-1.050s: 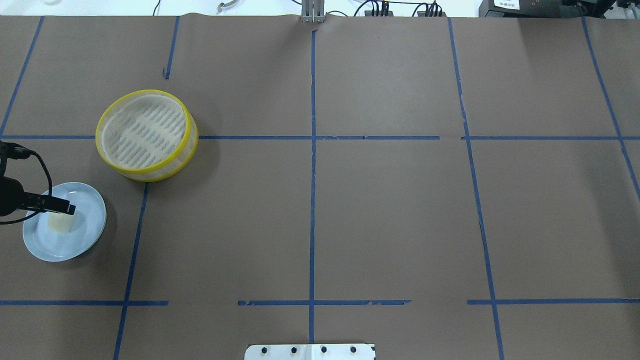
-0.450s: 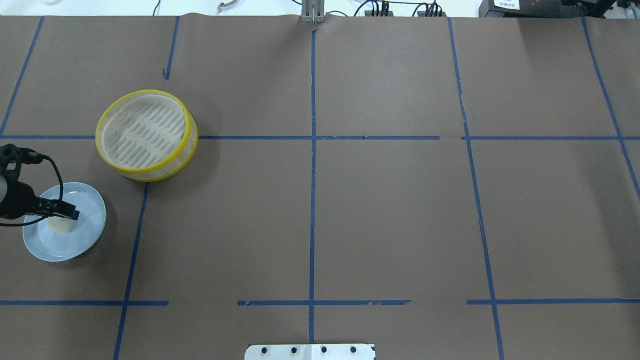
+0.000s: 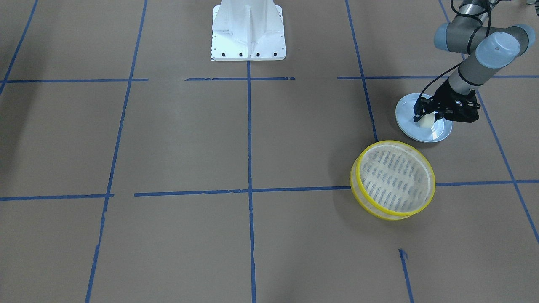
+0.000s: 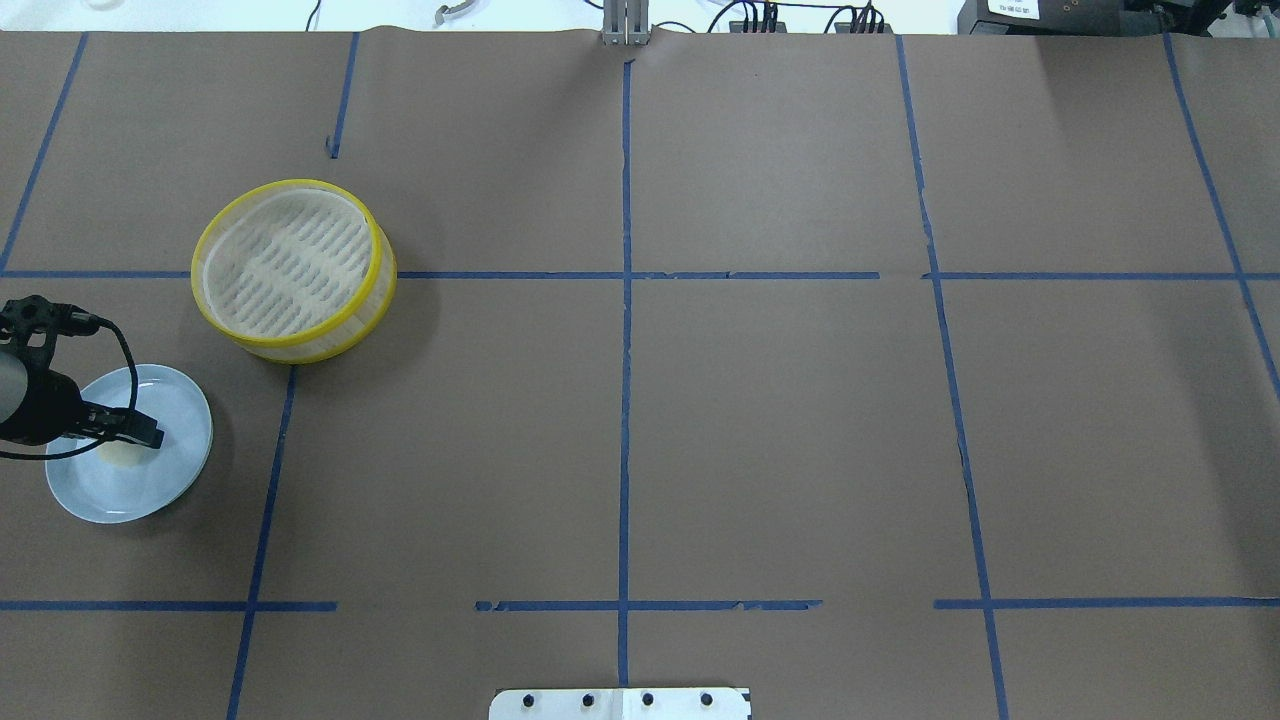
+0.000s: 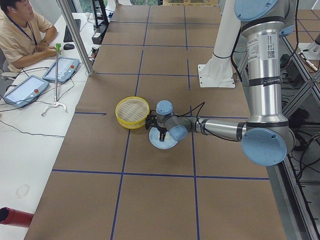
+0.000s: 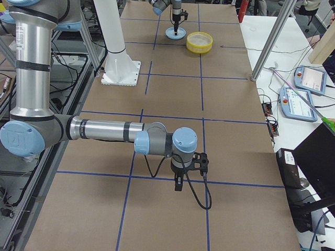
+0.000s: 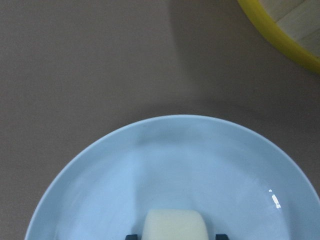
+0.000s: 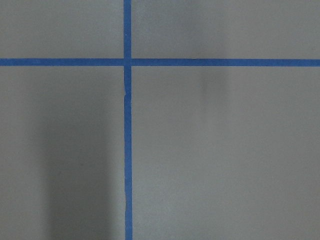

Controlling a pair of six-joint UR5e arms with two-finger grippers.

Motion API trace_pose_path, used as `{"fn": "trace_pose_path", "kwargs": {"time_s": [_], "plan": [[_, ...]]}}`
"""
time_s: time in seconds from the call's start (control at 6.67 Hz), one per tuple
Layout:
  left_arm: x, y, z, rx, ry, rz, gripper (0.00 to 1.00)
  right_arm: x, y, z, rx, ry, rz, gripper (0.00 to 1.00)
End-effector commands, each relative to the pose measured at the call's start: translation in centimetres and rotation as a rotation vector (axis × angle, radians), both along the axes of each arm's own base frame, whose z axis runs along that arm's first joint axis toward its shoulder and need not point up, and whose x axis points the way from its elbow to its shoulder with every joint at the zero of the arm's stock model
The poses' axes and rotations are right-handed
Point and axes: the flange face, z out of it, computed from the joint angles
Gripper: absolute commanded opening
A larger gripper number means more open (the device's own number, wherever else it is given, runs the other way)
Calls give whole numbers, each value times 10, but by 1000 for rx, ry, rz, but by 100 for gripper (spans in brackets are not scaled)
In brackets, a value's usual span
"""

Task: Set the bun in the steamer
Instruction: 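Close the left gripper on the white bun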

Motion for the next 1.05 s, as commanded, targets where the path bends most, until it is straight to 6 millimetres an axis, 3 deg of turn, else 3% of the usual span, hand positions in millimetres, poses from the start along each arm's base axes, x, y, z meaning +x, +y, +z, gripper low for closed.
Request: {"fn": "trace_pose_path", "kwargs": {"time_s": [0.0,0.3,0.45,0.75,0.9], "plan": [[1,2,-1,-2,-3,6,43,0,0,0,0,0,0,100],[1,1,-3,5,-5,3,20,0,0,0,0,0,0,100],[-2,1,-14,22,9,-1,18,0,0,0,2,0,0,100],[-10,2,-62,86,74,-10,20,0,0,0,2,0,0,100],[-26,-13,-79,112,95,-56,21,0,0,0,0,0,0,100]]}}
